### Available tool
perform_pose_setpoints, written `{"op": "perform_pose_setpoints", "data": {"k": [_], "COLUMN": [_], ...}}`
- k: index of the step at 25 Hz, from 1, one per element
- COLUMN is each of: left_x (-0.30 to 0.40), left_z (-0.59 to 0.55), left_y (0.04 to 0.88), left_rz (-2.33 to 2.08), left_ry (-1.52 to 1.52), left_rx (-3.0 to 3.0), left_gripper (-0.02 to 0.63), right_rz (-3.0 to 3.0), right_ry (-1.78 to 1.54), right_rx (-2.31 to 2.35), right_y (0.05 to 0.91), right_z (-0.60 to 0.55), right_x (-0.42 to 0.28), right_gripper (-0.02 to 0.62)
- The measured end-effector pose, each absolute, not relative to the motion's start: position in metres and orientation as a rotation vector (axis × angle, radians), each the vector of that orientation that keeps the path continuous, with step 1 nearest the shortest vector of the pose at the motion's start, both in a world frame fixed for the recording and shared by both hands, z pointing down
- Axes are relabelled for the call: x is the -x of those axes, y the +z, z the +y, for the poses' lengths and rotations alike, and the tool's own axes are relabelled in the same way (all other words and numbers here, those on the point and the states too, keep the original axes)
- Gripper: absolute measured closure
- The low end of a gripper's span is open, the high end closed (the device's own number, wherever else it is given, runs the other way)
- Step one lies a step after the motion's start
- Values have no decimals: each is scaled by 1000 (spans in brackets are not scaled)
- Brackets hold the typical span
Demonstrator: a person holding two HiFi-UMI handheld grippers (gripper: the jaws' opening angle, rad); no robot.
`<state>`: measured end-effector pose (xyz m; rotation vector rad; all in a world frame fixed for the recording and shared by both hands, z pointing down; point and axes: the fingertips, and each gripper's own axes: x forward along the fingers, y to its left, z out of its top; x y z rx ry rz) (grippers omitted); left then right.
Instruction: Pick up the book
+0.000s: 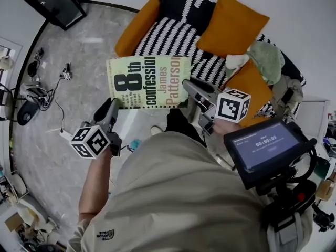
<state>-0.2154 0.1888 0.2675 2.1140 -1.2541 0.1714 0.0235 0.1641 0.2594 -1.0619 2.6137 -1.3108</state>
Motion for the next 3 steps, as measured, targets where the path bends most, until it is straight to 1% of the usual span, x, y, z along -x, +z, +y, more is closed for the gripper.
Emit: {"op": "perform_pose_setpoints", "data": {"k": [3], "left_x": [215], "left_z": [190], "left_y": [269], "left_rz": [-1256], "left_ry": [172], "left_rx": [-2109], "left_gripper": [523], "right_rz": [2617], "right_ry": [-1306], "right_rx": [1058], "right_y": [259], "right_z": [164], "right_x": [-23], "right_gripper": [509]}}
